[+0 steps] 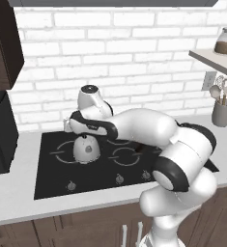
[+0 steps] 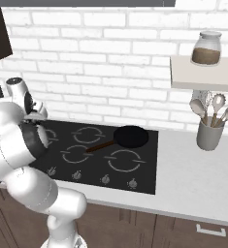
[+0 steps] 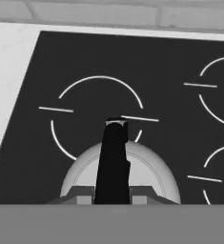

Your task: Pick the kettle from the counter and place it on a stove burner. Then turn the burner on.

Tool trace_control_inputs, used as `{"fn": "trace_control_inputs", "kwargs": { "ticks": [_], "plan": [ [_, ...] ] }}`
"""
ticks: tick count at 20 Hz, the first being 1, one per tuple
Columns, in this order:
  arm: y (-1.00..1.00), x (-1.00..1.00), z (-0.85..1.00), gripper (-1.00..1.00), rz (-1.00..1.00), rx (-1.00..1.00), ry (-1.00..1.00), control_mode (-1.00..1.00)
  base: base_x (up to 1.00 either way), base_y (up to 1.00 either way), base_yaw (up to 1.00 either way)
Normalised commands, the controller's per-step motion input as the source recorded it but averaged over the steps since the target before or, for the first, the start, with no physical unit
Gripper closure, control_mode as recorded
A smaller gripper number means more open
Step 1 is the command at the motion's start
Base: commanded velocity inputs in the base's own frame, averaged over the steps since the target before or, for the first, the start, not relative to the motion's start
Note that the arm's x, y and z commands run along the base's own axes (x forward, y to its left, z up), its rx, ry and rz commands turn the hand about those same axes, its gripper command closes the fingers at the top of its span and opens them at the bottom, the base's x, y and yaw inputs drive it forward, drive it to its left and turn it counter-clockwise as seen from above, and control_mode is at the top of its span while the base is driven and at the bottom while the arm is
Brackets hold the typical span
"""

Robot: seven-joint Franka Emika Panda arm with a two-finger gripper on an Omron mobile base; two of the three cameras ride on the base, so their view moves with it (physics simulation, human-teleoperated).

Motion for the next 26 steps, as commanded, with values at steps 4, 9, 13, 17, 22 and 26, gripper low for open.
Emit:
{"fn": "trace_control_inputs", "kwargs": {
  "ticks": [4,9,13,17,22,26],
  "plan": [
    [0.26,0.06,-0.24,1.00,0.00,0.01,-0.02,-1.00,0.00,0.00,0.00],
    [0.24,0.17,-0.03,1.00,0.00,0.01,-0.07,-1.00,0.00,0.00,0.00],
    [0.11,0.51,0.00,1.00,0.00,0.00,-0.03,-1.00,0.00,0.00,0.00],
    [0.08,0.63,0.00,1.00,0.00,0.00,0.00,-1.00,0.00,0.00,0.00],
    [0.16,0.40,0.00,1.00,0.00,0.00,0.00,-1.00,0.00,0.00,0.00],
    [0.19,0.07,0.00,1.00,0.00,0.00,0.00,-1.00,0.00,0.00,0.00]
  ]
}}
